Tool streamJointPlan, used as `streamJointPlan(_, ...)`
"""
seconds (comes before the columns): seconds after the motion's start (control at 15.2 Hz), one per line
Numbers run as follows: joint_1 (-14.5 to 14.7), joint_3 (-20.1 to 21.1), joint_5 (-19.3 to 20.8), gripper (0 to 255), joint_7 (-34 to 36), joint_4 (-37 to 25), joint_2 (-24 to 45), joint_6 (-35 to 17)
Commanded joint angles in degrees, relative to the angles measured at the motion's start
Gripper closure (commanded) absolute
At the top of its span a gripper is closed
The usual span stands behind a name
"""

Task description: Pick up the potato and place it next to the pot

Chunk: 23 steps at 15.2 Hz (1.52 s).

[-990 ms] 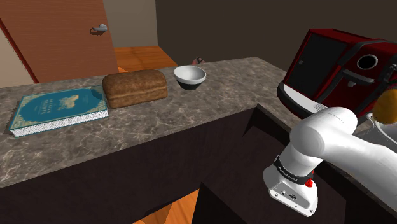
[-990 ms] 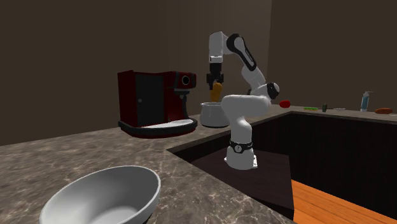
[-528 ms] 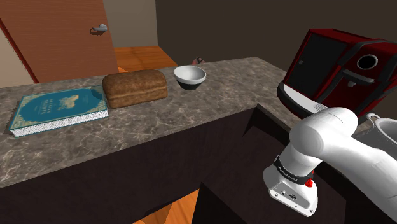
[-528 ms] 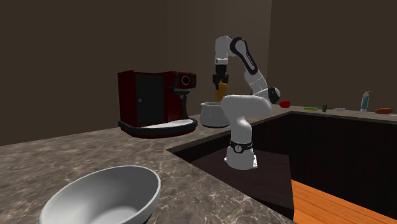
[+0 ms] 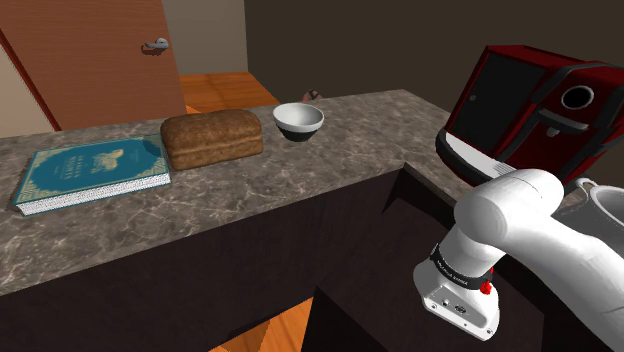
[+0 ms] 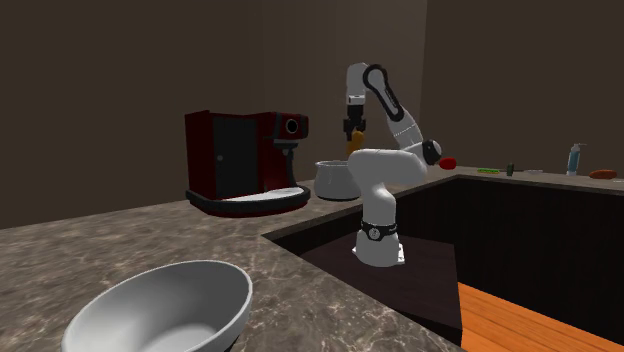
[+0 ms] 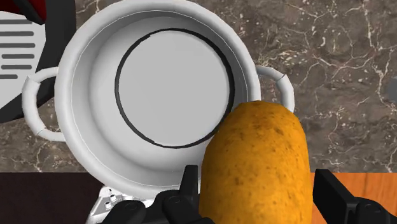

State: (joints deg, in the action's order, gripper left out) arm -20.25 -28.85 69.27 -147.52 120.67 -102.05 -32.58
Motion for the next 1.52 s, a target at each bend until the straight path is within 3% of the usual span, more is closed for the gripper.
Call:
streamJointPlan(0.0, 0.0, -0.37, 4.61, 255, -5.41, -3.1, -0.15, 0.56)
streamJointPlan(0.53, -0.83, -3.51, 20.31, 255, -25.07, -15.27, 2.52, -1.49)
streamJointPlan(0.79, -2.49, -5.14, 20.71, 255, -24.97, -12.08, -0.15, -2.72)
streamJointPlan(1.19, -10.01, -12.21, 17.45, 255, -25.28, -7.59, -0.15, -9.9)
streamJointPlan(1.45, -9.86, -12.17, 17.26, 255, -24.93, -7.49, -0.09, -9.89)
